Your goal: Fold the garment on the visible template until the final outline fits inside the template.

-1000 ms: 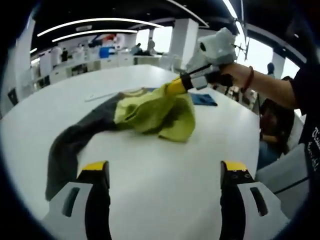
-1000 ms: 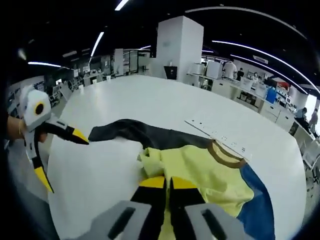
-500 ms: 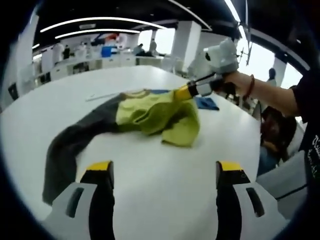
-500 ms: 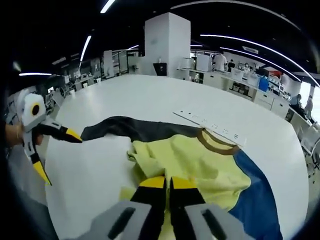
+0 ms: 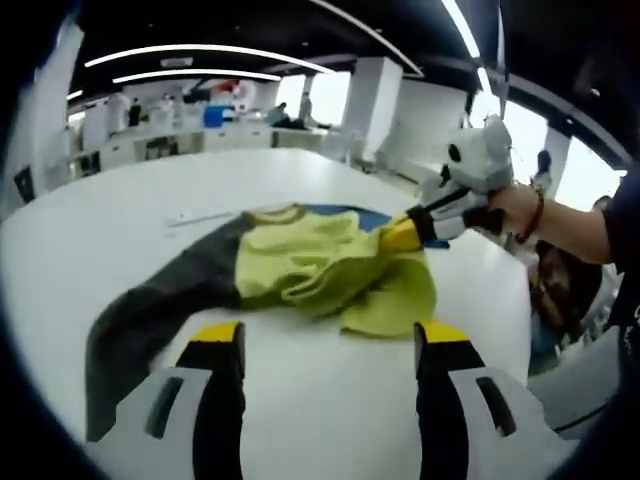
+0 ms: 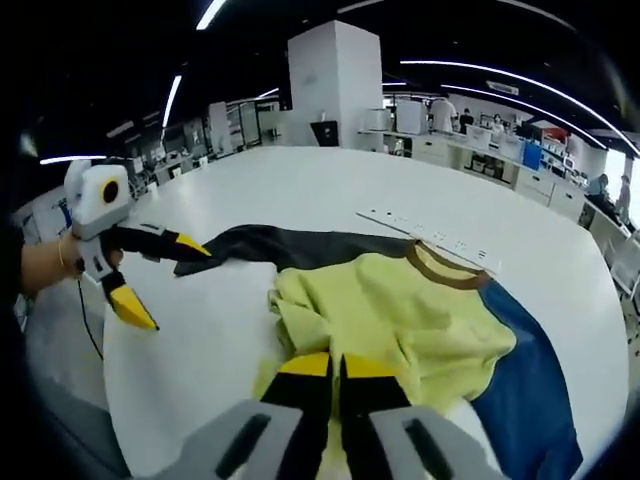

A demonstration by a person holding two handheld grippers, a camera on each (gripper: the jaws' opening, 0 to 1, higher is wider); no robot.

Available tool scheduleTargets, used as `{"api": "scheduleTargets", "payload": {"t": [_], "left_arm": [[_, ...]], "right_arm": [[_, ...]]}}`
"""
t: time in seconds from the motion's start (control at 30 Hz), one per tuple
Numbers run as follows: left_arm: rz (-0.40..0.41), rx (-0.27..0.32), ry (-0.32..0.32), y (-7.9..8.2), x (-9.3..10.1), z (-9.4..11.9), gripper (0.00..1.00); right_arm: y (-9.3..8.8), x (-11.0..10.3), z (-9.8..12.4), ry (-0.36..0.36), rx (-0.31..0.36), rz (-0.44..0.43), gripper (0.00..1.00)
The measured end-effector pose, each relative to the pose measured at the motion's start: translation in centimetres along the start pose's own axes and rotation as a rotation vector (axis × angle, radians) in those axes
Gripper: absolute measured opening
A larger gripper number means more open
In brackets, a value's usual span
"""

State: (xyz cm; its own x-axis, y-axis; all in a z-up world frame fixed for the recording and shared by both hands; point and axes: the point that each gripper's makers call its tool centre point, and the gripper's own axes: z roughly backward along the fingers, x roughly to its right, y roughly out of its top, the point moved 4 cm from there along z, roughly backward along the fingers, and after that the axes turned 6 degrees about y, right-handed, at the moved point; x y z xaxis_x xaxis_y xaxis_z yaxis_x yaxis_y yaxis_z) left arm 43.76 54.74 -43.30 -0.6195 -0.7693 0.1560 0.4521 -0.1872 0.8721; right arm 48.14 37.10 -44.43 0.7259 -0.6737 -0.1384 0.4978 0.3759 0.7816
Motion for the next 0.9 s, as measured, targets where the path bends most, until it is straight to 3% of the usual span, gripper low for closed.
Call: {"api": "scheduleTargets", "payload": {"t": [0.23, 0.47, 0.73, 0.9], "left_arm": [[0.081, 0.02, 0.013, 0.4, -1.5, -1.8, 0.56], [0.152, 0.004, 0.035, -0.2, -3.2, -3.4, 0.42], [0.205, -0.036, 0.022, -1.1, -2.3, -5.0, 0.3], [0.222, -0.062, 0.01, -1.5, -1.9, -6.2, 0.29]], "right_arm": [[-0.9, -0.5, 0.2, 0.02, -0.015, 0.007, 0.0], [-2.4, -1.2, 0.4, 0.035, -0.03, -0.001, 0.0], [-3.0, -1.2, 0.2, 0.045, -0.032, -0.014, 0.0], [-3.1, -2.3, 0.9, 0.064, -0.023, -0.01, 0.0]]}}
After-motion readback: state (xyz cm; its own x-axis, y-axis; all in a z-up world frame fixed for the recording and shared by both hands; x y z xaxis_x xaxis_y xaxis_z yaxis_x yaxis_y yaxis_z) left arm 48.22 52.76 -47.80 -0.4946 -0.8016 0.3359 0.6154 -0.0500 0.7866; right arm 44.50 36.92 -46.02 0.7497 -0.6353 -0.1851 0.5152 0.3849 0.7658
